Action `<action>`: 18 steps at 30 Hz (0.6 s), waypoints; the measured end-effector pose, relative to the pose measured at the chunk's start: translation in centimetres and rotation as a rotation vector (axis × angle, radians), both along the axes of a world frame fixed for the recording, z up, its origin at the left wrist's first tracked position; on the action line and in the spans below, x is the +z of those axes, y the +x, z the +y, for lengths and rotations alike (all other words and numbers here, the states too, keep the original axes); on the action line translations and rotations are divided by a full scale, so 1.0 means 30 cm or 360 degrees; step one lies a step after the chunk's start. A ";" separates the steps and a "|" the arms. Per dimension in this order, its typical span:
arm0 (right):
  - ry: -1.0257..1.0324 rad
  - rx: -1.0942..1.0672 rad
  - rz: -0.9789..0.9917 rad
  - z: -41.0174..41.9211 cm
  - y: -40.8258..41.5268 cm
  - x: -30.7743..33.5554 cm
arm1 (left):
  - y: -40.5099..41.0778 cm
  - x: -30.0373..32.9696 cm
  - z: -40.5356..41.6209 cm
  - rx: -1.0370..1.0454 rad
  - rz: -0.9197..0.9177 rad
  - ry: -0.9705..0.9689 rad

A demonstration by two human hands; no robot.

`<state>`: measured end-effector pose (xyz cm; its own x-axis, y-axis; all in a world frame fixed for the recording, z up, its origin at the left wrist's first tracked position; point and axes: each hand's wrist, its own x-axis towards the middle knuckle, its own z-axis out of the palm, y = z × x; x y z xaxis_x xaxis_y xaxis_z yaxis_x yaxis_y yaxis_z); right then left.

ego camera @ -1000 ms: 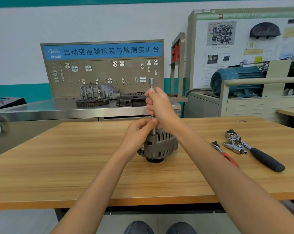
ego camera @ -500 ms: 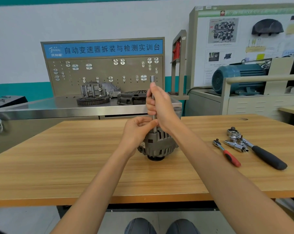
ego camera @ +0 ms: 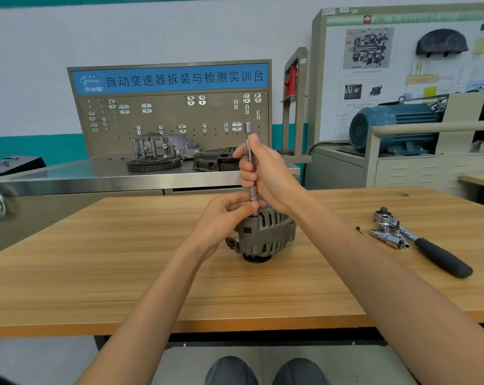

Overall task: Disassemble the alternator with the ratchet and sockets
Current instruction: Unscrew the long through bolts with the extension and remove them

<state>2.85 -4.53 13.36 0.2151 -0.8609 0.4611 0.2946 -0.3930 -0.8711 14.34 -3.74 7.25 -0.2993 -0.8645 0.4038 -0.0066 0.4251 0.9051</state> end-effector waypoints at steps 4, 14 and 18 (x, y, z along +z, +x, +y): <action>-0.0003 0.0004 -0.0034 -0.004 0.012 -0.006 | 0.000 0.003 -0.004 0.0043 -0.0011 -0.0018; -0.0210 -0.0435 0.0163 0.023 0.025 -0.067 | -0.015 0.010 -0.009 0.0208 0.0036 0.0052; -0.0308 -0.0466 0.0196 0.029 0.003 -0.076 | -0.016 0.018 -0.004 0.0198 0.0010 0.0035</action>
<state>2.96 -3.66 11.09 0.0367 -0.7937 0.6073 0.0429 -0.6058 -0.7944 13.86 -3.87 7.78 -0.1866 -0.9035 0.3857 -0.0528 0.4013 0.9144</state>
